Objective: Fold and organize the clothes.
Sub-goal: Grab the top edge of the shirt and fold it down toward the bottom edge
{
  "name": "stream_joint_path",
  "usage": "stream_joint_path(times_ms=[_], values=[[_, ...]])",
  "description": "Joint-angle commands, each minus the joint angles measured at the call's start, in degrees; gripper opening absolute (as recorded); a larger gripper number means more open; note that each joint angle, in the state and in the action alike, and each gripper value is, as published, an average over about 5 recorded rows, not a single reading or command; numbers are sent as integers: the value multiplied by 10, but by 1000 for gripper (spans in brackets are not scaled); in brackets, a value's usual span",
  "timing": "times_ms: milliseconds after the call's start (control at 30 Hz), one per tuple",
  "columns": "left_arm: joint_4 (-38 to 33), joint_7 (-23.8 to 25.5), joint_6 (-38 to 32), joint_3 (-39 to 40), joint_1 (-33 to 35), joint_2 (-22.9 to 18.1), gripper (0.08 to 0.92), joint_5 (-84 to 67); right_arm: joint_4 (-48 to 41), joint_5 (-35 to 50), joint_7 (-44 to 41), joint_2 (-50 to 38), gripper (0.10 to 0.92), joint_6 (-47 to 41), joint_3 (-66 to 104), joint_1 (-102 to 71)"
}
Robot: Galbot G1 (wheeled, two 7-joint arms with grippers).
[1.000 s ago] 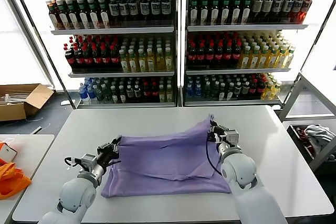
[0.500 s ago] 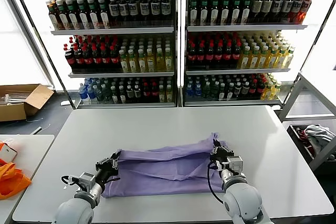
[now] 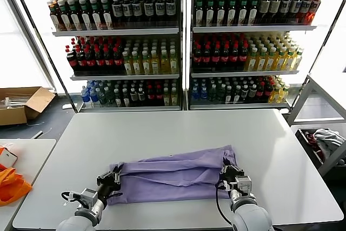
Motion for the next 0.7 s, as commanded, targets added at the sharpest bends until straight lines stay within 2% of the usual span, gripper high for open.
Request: stream_joint_path(times_ms=[33,533,700], values=[[-7,8,-2,-7,22,-6,87,25,-9,-10,1,2,108,4,0,-18],[-8,5,3,-12,18,-19,88,61,-3,-33,5,6,108,15,-11,-41],[-34,7,23,-36,20,-11,164,63,6,-46,1,-1,134,13,-7,-38]])
